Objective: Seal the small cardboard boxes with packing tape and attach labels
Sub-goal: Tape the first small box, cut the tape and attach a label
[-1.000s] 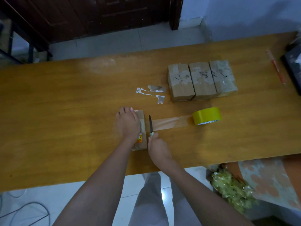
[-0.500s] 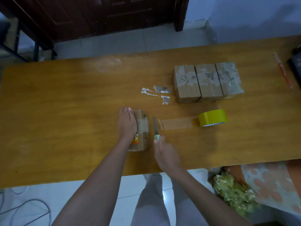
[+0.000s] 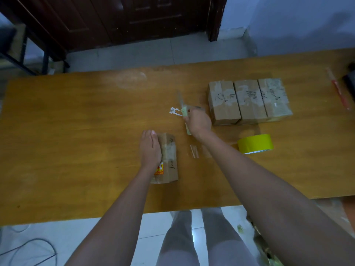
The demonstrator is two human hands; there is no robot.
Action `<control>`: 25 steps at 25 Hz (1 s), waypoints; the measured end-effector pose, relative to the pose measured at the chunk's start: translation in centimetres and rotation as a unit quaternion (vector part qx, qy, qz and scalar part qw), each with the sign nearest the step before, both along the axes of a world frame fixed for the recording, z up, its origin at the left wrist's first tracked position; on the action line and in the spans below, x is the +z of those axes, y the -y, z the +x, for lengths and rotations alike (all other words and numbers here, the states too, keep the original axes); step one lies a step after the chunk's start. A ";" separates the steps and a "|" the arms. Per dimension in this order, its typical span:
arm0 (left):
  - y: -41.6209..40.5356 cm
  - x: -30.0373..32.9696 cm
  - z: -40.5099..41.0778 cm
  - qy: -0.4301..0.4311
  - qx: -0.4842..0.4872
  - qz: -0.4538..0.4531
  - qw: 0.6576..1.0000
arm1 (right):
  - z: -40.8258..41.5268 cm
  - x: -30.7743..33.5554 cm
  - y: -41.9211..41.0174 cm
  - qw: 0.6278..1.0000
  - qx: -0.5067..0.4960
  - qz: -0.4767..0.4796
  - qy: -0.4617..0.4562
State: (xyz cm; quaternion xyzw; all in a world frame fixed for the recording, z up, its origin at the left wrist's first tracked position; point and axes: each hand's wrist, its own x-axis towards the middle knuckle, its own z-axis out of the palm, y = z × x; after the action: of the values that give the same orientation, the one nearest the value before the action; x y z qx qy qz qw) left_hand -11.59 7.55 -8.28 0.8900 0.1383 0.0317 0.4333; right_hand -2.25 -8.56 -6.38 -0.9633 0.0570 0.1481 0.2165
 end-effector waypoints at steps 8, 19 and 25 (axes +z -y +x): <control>-0.2 -0.7 0.1 0.017 0.003 -0.011 1.000 | -1.1 -0.3 0.6 1.000 0.004 -0.017 -0.013; -0.4 -0.4 0.2 0.000 0.004 -0.018 1.000 | -13.8 0.6 -3.5 0.883 -0.178 0.418 -0.116; -0.9 -0.7 0.2 -0.030 0.043 -0.052 0.997 | -13.8 -1.4 -5.4 0.812 -0.312 0.483 -0.097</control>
State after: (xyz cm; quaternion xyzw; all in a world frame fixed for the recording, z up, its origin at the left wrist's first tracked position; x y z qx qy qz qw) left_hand -11.39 8.45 -8.93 0.8598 0.1913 0.0162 0.4732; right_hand -16.00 -3.19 -7.74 -0.6459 0.2964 0.1740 0.6817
